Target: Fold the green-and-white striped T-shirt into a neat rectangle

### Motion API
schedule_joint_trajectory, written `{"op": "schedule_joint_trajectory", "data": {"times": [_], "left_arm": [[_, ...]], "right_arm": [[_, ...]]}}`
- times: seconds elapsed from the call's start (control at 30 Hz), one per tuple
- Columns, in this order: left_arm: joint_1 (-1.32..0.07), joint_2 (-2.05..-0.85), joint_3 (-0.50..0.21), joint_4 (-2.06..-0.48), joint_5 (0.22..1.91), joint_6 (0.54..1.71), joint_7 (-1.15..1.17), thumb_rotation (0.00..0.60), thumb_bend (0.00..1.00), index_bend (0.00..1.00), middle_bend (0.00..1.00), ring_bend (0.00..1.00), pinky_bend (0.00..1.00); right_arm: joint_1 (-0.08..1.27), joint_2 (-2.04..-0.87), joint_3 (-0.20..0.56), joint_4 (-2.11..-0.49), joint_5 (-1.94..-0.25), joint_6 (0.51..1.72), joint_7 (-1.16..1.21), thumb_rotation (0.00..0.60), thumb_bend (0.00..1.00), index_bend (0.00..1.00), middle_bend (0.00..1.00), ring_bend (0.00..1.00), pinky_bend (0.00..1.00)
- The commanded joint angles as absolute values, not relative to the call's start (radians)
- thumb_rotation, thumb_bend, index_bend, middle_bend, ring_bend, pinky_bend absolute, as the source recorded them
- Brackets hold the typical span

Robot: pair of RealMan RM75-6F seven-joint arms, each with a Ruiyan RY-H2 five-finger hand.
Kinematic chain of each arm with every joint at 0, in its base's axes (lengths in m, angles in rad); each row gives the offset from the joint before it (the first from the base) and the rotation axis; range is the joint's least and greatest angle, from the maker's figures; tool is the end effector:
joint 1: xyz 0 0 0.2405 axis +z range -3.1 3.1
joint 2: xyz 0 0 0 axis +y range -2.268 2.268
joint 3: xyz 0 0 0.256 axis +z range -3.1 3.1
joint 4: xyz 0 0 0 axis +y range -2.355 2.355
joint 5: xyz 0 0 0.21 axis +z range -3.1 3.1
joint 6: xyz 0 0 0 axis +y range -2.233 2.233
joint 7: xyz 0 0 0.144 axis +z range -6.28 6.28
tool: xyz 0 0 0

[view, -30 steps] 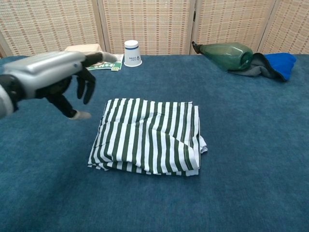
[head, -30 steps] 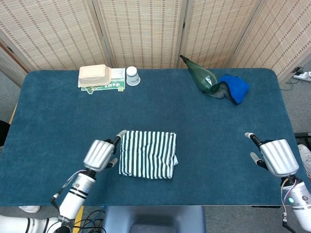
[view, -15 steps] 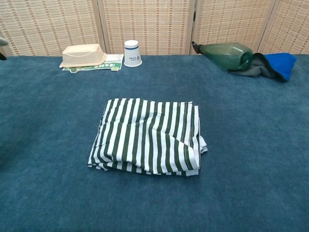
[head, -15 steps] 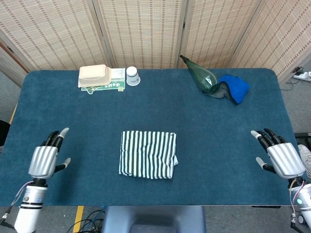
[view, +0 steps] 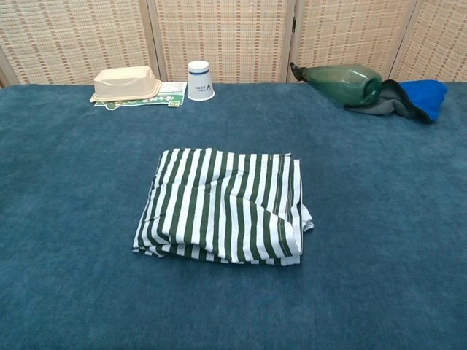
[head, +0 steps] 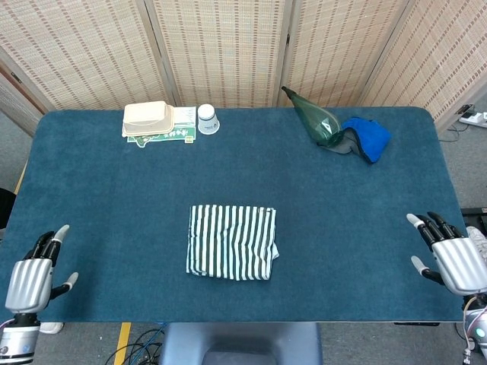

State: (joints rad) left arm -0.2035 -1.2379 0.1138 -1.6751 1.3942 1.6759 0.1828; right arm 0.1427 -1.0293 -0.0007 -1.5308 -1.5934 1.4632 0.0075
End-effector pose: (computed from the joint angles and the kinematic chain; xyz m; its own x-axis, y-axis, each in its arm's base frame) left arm -0.2851 0.1791 0.1261 0.4143 -0.0410 0.9092 0.9099 -0.0027 -0.4148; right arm -0.3168 -0.1900 0.1822 0.5517 -0.0301 0.8335 -0.8279 -0.1410 0.5429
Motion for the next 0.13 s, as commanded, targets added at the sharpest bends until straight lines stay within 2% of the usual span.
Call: {"op": "schedule_joint_trajectory", "data": {"times": [0.03, 0.13], "left_arm": [[-0.176, -1.242, 0.121, -1.683, 1.413, 1.683, 0.183, 0.6, 0.22, 0.07, 0.2, 0.15, 0.41], [-0.16, -1.246, 0.121, -1.689, 1.42, 1.67, 0.188, 0.6, 0.22, 0.07, 0.2, 0.15, 0.41]], "right_arm": [[0.13, -1.035, -0.008, -1.533, -1.595, 1.472, 0.009, 0.6, 0.31, 0.09, 0.19, 0.14, 0.29], [0.121, -1.044, -0.013, -1.528, -1.595, 1.475, 0.009, 0.6, 0.31, 0.09, 0.19, 0.14, 0.29]]}}
